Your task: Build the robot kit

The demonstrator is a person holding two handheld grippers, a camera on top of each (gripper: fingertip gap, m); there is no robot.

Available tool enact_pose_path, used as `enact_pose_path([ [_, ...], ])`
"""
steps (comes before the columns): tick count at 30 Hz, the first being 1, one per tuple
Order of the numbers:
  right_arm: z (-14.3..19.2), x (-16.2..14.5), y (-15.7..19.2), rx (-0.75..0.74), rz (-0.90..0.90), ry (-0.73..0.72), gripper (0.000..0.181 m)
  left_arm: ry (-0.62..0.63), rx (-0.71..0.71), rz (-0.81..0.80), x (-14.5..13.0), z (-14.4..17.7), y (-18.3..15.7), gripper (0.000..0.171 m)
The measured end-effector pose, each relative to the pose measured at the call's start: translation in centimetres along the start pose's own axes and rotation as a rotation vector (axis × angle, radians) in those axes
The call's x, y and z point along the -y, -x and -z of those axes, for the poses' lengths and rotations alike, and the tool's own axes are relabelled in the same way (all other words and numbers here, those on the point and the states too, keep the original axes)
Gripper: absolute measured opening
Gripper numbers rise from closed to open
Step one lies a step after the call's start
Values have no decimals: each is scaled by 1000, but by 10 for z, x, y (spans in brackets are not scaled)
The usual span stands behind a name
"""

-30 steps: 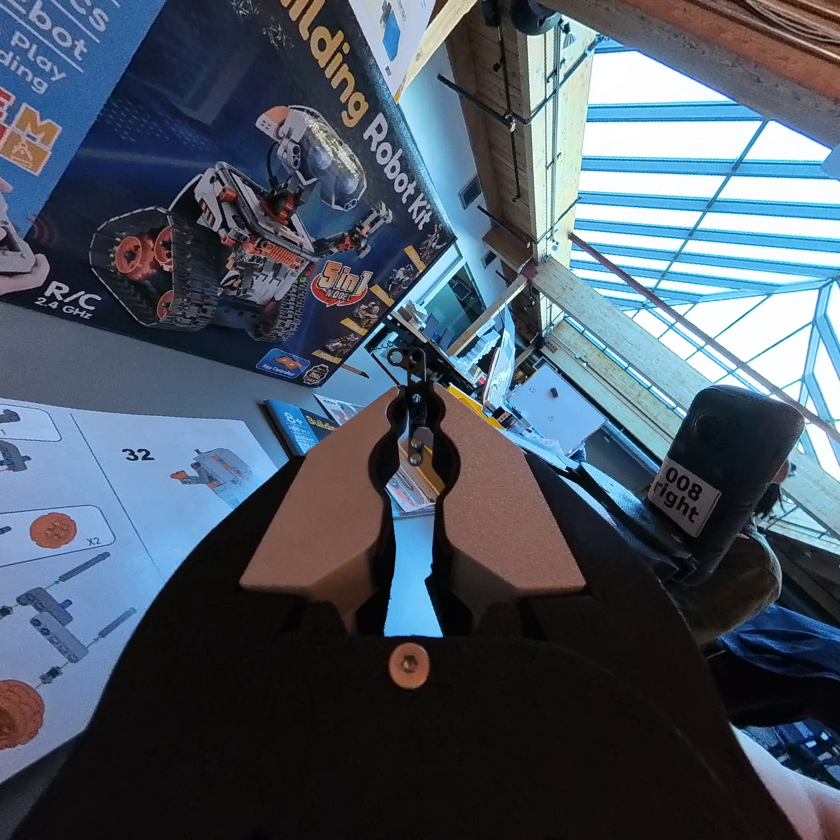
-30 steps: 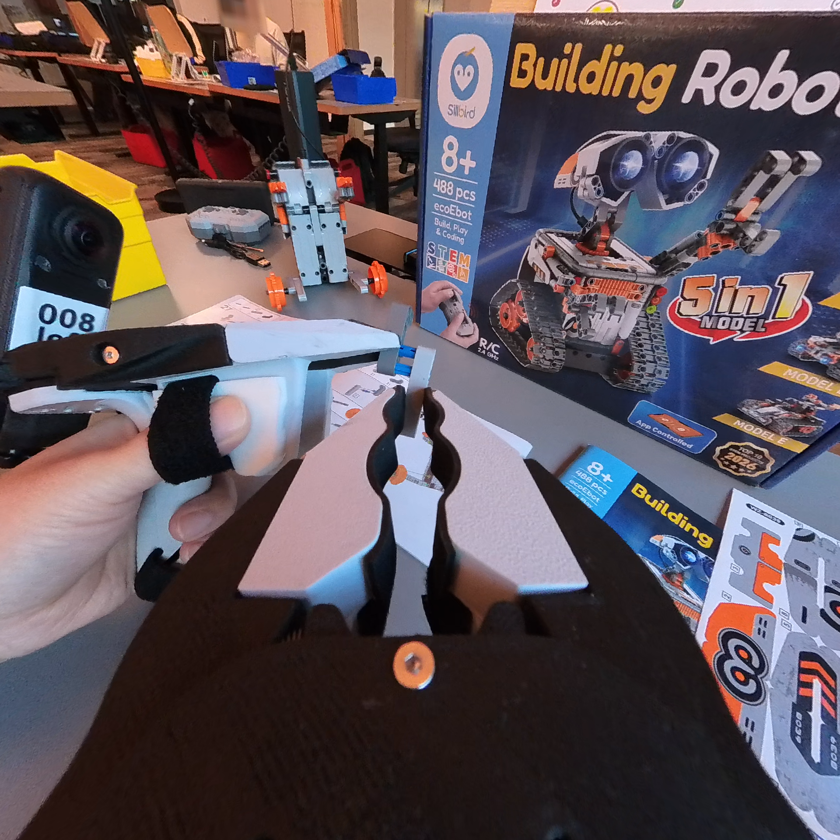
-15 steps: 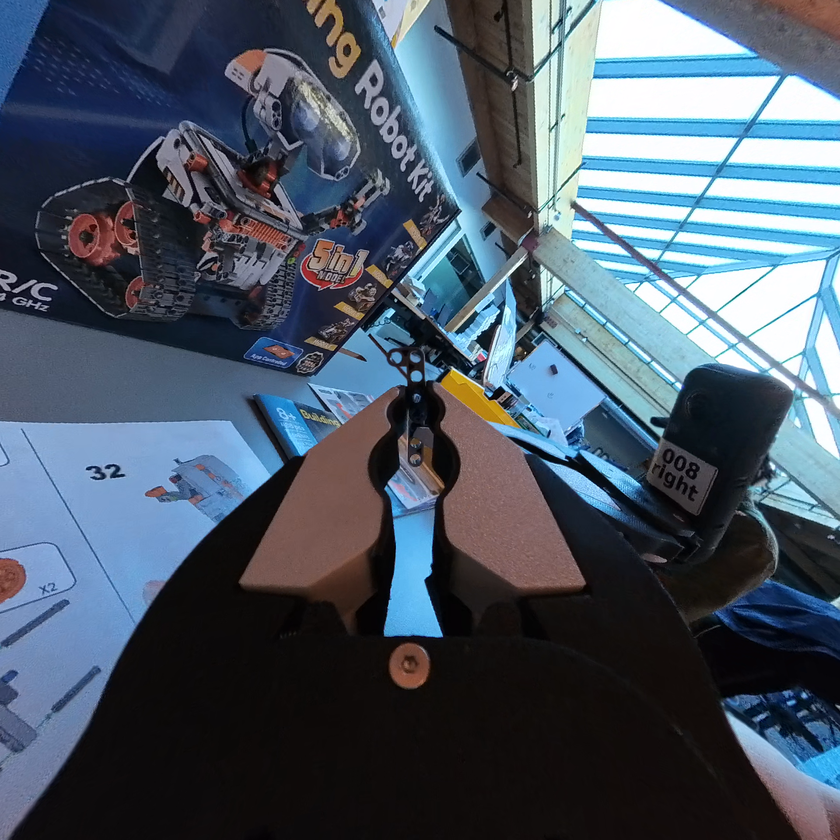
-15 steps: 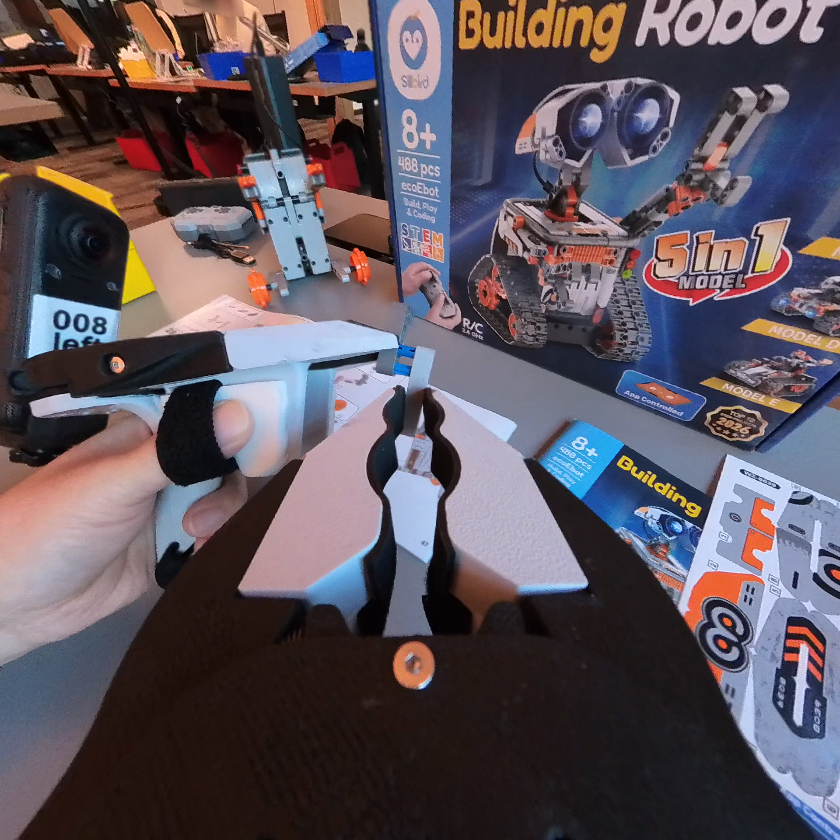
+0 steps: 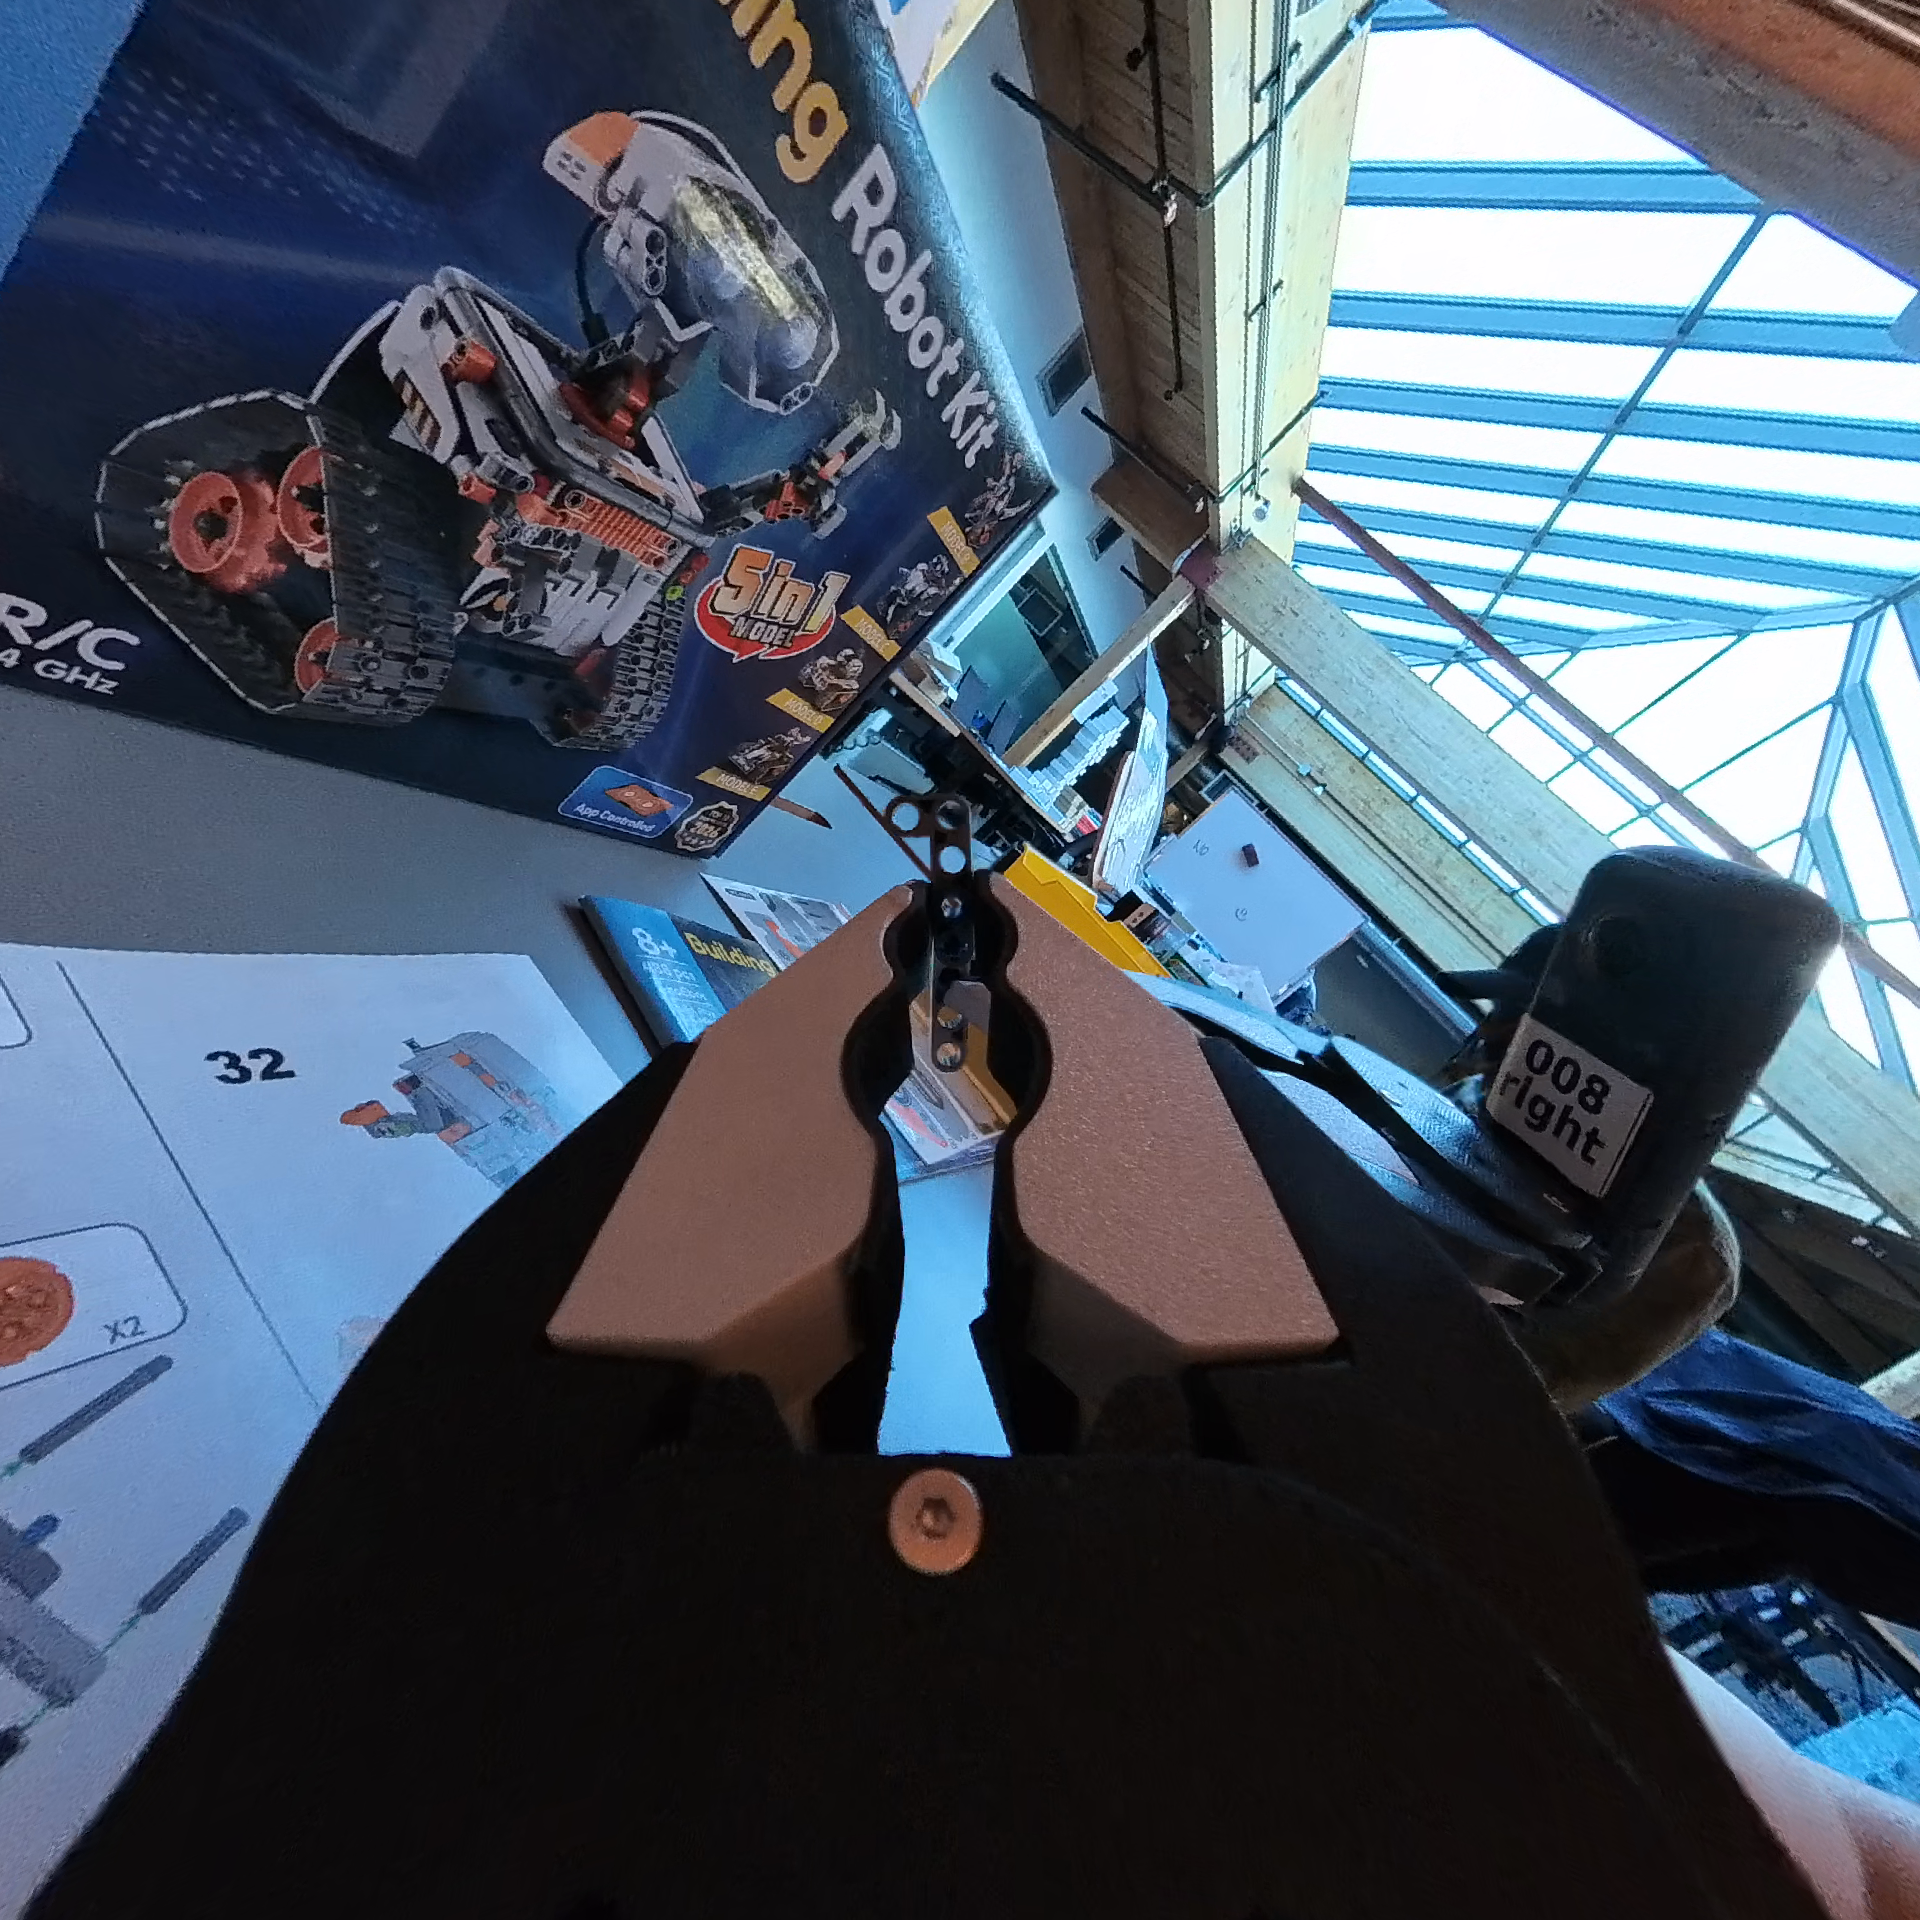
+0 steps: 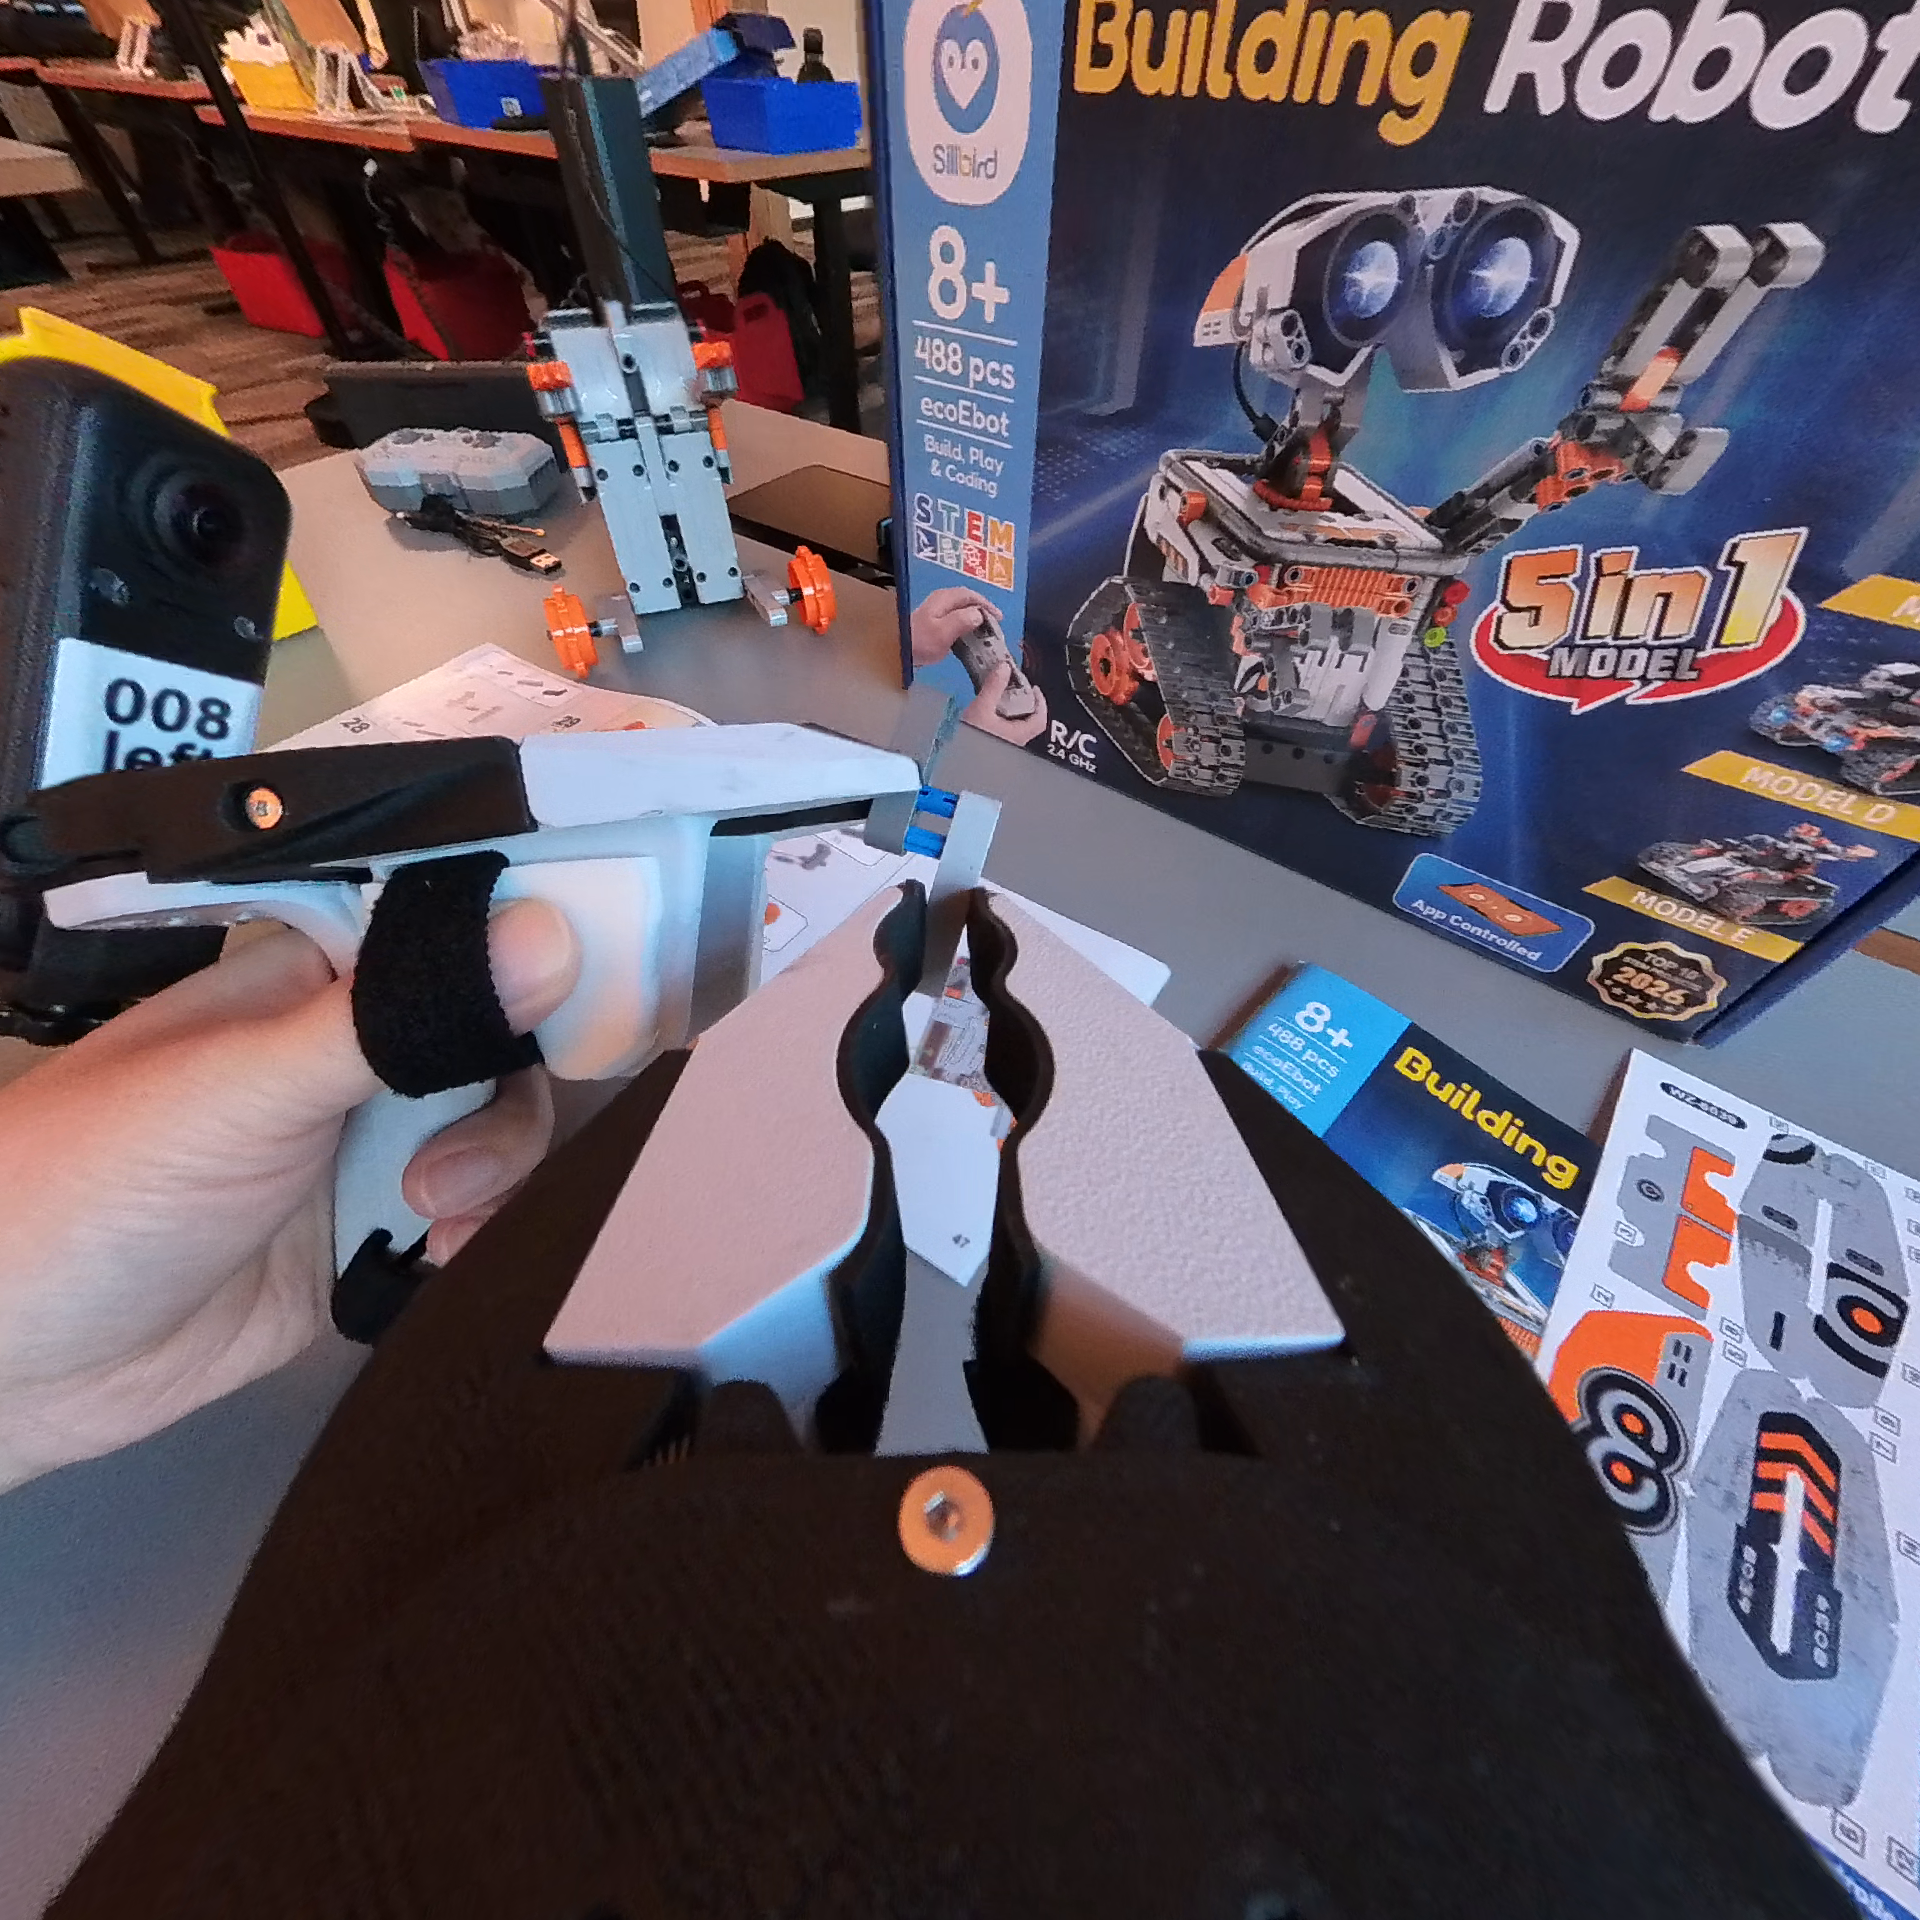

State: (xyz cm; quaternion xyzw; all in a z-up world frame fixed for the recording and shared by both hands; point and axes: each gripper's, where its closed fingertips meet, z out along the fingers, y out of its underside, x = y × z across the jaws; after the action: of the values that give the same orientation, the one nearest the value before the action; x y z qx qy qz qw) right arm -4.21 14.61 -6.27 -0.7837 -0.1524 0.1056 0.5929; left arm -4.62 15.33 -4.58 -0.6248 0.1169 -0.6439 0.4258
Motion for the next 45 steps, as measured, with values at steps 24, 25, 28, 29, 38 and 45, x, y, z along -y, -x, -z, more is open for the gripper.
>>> enact_pose_path([
  [24,-3,2,0,-16,108,-43,5,-10,22,-81,1,2,2,4],
  [25,-3,2,0,-14,100,-45,5,-9,18,-88,1,1,1,4],
  [28,-2,3,0,3,66,-57,5,-5,2,-85,2,1,0,4],
  [29,-2,3,0,7,65,-56,5,-3,0,-78,2,1,0,4],
  [38,-3,1,-2,10,57,-66,6,-19,5,-40,0,0,1,4],
  [45,-7,-1,-2,33,12,-85,6,-25,11,-4,0,1,6,4],
])
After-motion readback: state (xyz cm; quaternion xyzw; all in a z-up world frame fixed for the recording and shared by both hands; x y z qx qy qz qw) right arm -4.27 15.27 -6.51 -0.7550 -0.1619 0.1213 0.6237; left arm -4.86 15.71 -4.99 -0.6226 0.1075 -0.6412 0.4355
